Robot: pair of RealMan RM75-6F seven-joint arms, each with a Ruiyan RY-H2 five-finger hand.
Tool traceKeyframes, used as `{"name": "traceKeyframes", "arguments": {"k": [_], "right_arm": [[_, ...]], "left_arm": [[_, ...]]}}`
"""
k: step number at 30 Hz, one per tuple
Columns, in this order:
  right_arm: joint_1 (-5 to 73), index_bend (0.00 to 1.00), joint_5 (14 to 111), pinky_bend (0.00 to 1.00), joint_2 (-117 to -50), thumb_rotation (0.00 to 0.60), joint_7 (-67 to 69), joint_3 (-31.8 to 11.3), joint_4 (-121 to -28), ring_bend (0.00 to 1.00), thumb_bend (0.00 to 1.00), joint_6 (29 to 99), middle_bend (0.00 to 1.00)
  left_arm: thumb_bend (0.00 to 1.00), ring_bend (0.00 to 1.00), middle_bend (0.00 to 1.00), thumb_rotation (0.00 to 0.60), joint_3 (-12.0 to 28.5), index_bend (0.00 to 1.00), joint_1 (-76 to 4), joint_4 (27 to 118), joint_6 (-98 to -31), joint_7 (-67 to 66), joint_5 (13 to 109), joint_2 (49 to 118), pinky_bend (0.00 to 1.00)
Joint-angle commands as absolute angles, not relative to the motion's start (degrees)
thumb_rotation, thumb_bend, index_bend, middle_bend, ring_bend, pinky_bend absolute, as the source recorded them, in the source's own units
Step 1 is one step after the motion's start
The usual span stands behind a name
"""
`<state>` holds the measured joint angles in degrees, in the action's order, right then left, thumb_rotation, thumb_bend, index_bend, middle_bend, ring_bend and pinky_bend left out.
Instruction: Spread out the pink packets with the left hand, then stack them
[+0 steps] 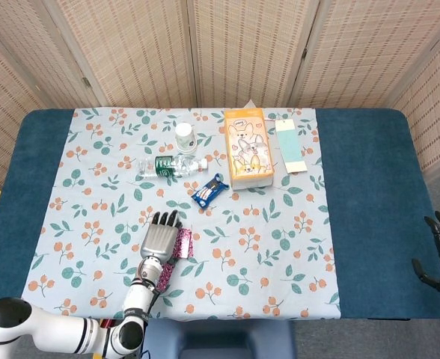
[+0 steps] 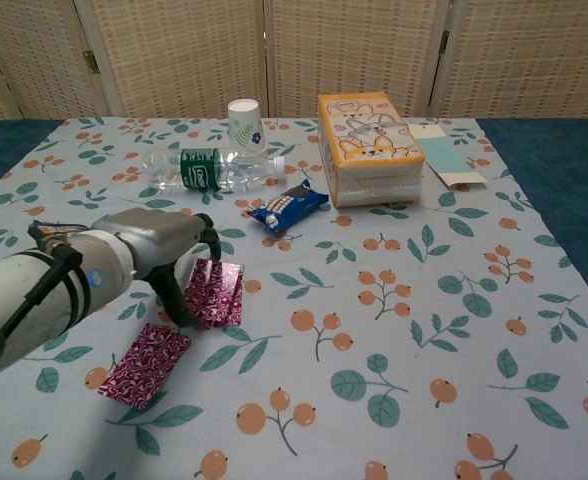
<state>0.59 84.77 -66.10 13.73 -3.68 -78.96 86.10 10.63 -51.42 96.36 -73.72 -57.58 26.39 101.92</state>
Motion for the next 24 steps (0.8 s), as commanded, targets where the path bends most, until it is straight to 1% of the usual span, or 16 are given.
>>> {"name": "traceKeyframes", "arguments": {"k": [1,8,11,16,24], "right_arm": [[0.6,0.00,84.8,0.00,-66.1,0.600,13.8,-3.7,-78.9,0.00,0.38,86.1,0.00],[0.5,0.00,84.8,0.00,-66.1,0.600,14.0,-3.7,-78.8,0.00,0.38,86.1,0.00],[0.6,0.00,84.8,0.00,-66.0,0.600,14.0,-3.8,-78.8,0.00,0.39,86.1,0.00],[0.6,0.00,85.0,0.00,-66.1,0.600,13.9,-3.7,-78.9,0.00,0.38,86.1,0.00],[0.6,0.00,85.4,0.00,-66.2,0.600,13.3,-3.6,-79.3,0.00,0.38,86.5,0.00]], "left_arm": [[0.24,0.00,0.01,0.600,10.5,0.22,-51.5,96.4,-73.9,-57.7,26.6,102.1,0.00],[0.23,0.00,0.00,0.600,11.0,0.15,-51.6,96.9,-73.6,-57.7,26.0,101.6,0.00],[0.23,0.00,0.00,0.600,9.7,0.14,-50.9,98.7,-73.7,-57.0,28.7,99.6,0.00],[0.23,0.00,0.00,0.600,5.2,0.16,-48.4,101.7,-74.5,-54.2,36.6,95.1,0.00],[0.24,0.00,0.00,0.600,-3.6,0.21,-43.7,105.3,-74.0,-48.7,50.5,88.4,0.00]]}}
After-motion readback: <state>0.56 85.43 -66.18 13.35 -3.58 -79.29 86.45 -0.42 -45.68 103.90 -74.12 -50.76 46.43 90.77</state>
